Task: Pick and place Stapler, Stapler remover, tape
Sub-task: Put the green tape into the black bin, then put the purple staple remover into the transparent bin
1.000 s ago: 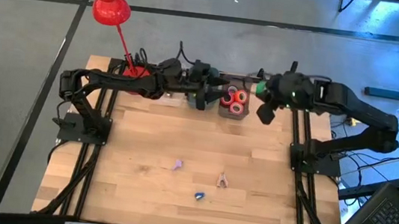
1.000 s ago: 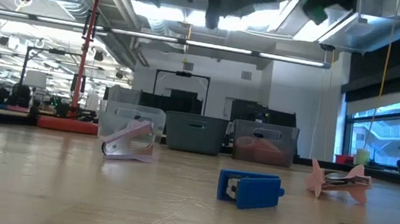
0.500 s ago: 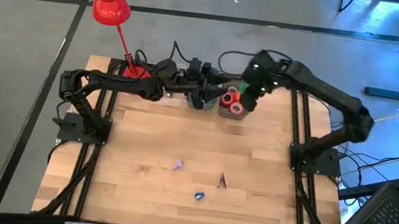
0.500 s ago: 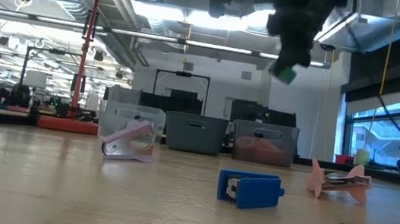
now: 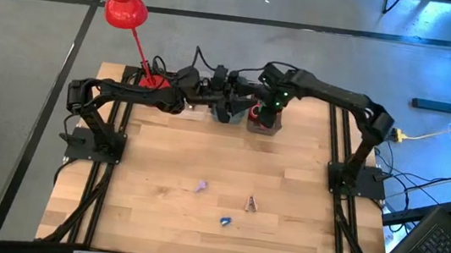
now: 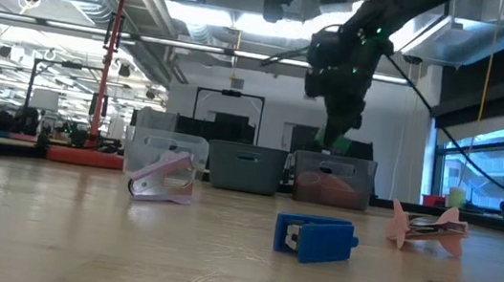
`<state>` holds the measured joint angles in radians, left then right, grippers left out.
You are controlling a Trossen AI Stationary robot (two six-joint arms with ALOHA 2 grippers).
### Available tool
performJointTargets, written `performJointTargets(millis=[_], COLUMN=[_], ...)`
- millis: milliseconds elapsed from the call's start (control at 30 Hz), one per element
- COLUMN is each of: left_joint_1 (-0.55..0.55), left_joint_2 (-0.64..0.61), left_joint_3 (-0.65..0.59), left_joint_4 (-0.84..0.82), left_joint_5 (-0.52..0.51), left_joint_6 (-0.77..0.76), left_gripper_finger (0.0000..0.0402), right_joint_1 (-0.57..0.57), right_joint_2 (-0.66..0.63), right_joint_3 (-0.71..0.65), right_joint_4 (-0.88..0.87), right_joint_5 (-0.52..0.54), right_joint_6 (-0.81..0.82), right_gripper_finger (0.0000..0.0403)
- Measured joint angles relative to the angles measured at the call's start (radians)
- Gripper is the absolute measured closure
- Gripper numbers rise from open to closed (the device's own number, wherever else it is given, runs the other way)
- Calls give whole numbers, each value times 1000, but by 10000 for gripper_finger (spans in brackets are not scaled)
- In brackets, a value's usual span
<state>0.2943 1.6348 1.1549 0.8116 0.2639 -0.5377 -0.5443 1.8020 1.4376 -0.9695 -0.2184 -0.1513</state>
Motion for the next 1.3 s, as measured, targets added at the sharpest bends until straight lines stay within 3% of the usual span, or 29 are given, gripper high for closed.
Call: performJointTargets(millis=[633,1000,1133,1300], left_joint_1=[0,0,0,0], left_joint_2=[0,0,0,0], left_joint_3=[0,0,0,0], left_joint_4=[0,0,0,0], left_joint_5=[0,0,-1,0], left_joint_6=[-2,-1,0,0], left_gripper_finger=[123,123,123,123], right_joint_1=[-21,-22,-24,-23], right_joint_2=[181,164,99,-34], right_joint_3=[-1,8,32,47], right_joint_4=[28,26,30,15], right_joint_5=[-29,-30,-26,29], right_joint_6=[-40,-13,-1,23], right_gripper_finger=[359,171,141,131])
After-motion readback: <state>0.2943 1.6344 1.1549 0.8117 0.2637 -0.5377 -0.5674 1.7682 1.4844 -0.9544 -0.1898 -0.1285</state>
